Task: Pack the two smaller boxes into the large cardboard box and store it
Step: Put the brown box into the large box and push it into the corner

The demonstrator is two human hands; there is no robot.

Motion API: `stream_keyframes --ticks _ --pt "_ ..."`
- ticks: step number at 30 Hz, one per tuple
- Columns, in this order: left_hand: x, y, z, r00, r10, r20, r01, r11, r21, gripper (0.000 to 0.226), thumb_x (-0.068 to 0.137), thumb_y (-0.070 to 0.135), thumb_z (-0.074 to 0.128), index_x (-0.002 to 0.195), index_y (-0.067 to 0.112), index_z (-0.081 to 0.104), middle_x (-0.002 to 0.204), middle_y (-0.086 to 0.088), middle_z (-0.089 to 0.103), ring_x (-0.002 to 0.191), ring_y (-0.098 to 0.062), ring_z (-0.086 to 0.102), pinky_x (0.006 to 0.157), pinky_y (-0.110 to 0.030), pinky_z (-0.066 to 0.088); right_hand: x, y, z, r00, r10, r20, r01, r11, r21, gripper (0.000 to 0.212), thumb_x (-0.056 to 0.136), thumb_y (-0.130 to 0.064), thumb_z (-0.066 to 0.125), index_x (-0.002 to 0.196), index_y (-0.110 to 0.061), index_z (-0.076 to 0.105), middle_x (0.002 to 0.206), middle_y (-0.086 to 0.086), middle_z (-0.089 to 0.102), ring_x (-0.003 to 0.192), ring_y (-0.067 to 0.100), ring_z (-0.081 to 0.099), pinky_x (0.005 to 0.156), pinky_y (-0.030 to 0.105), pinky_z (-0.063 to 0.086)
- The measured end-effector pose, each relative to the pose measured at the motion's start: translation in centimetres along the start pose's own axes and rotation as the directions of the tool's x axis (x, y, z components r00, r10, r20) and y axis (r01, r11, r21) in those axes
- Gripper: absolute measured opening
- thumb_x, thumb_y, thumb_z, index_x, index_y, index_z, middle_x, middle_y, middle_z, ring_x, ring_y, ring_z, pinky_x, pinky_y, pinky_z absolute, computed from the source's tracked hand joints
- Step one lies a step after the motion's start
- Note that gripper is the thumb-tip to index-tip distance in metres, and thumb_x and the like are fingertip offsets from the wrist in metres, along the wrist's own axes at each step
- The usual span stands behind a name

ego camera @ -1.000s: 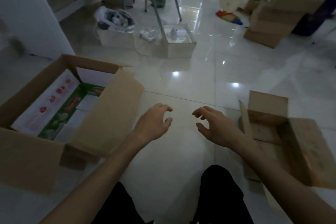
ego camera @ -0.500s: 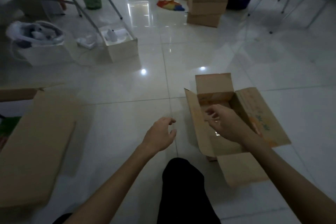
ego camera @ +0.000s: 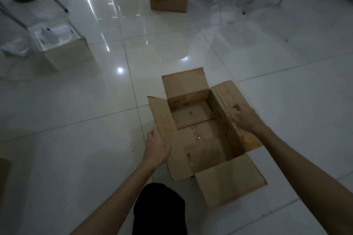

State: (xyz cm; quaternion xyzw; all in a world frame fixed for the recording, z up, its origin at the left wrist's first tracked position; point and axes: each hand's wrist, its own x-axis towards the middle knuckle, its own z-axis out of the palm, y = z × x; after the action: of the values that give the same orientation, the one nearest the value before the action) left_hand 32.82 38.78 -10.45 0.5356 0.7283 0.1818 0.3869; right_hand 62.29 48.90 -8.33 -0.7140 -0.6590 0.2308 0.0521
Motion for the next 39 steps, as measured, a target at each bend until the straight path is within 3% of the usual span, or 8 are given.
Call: stream_keyframes --ticks 4,7,10,15,17,21,29,39 --pt "2.1 -0.2 1.6 0.977 -0.205 0.055 0.212 0.950 -0.227 0.086 0.089 0.013 0.051 0.145 0.009 -0.014 0.131 -0.010 0.048 0.109 -0.031 0.056 0.081 -0.036 0.051 2.8 3.1 -0.1 0.982 0.189 0.010 -0.188 0.980 -0.061 0.056 0.089 -0.028 0.056 0.135 -0.004 0.036 0.136 0.024 0.041 0.120 0.041 0.044 0.099 0.049 0.041" --pt "2.6 -0.4 2.0 0.976 -0.216 0.033 0.218 0.943 -0.250 0.066 0.093 0.016 0.050 0.143 0.007 0.008 0.137 -0.015 0.049 0.114 -0.034 0.056 0.081 -0.034 0.049 3.8 5.1 0.2 0.949 0.309 0.065 -0.310 0.951 0.006 0.068 0.087 -0.033 0.058 0.139 -0.002 0.027 0.138 0.024 0.042 0.124 0.041 0.043 0.100 0.051 0.042" --pt "2.5 -0.6 2.0 0.987 -0.160 -0.024 0.151 0.962 -0.226 0.053 0.092 0.004 0.046 0.140 0.008 0.024 0.135 -0.016 0.051 0.115 -0.032 0.054 0.081 -0.027 0.044 3.9 6.3 0.5 0.917 0.383 0.109 -0.396 0.909 0.133 0.066 0.086 -0.030 0.063 0.136 0.002 0.032 0.131 0.023 0.051 0.114 0.038 0.055 0.081 0.038 0.048" --pt "2.2 -0.3 2.0 0.992 0.015 -0.126 -0.036 0.985 -0.166 0.054 0.091 0.001 0.044 0.141 0.012 0.027 0.107 -0.001 0.057 0.072 -0.002 0.054 0.057 -0.007 0.043 3.5 6.3 0.2 0.938 0.345 -0.032 -0.339 0.933 0.125 0.021 0.095 -0.022 0.048 0.108 -0.006 0.051 0.108 0.019 0.062 0.088 0.032 0.059 0.075 0.040 0.049" --pt "2.4 0.0 1.7 0.988 0.027 -0.150 -0.051 0.986 -0.157 0.052 0.091 -0.001 0.043 0.139 0.014 0.029 0.096 0.002 0.057 0.065 -0.003 0.054 0.058 -0.019 0.051 3.2 5.7 -0.4 0.953 0.302 0.005 -0.301 0.947 0.109 0.014 0.094 -0.022 0.051 0.100 -0.009 0.049 0.100 0.016 0.062 0.081 0.028 0.059 0.072 0.040 0.051" --pt "2.4 1.2 0.5 0.985 0.048 -0.165 -0.067 0.991 -0.113 0.055 0.090 -0.003 0.039 0.142 0.013 0.028 0.089 -0.002 0.059 0.075 -0.023 0.063 0.070 -0.045 0.057 1.8 2.8 -1.1 0.981 0.195 0.005 -0.195 0.979 0.055 0.015 0.091 -0.022 0.056 0.098 -0.009 0.052 0.090 0.015 0.065 0.073 0.027 0.065 0.065 0.037 0.055" --pt "0.6 3.4 -5.1 0.967 0.127 -0.220 -0.121 0.992 0.037 0.044 0.091 0.000 0.042 0.134 0.012 0.037 0.096 -0.008 0.063 0.072 -0.018 0.057 0.058 -0.027 0.050 -2.5 -4.9 -3.2 0.996 0.082 -0.028 -0.083 0.996 -0.026 0.012 0.088 -0.016 0.054 0.095 -0.007 0.050 0.082 0.013 0.059 0.067 0.027 0.059 0.054 0.037 0.051" --pt "-5.5 -0.1 -16.1 0.929 0.141 -0.342 -0.055 0.967 0.250 0.051 0.090 0.005 0.045 0.139 0.013 0.033 0.099 -0.015 0.066 0.070 -0.027 0.062 0.065 -0.042 0.058 -9.2 -16.5 -5.4 0.995 -0.095 0.009 0.095 0.995 -0.007 0.016 0.088 -0.019 0.057 0.095 -0.009 0.047 0.082 0.014 0.060 0.064 0.029 0.065 0.061 0.043 0.060"
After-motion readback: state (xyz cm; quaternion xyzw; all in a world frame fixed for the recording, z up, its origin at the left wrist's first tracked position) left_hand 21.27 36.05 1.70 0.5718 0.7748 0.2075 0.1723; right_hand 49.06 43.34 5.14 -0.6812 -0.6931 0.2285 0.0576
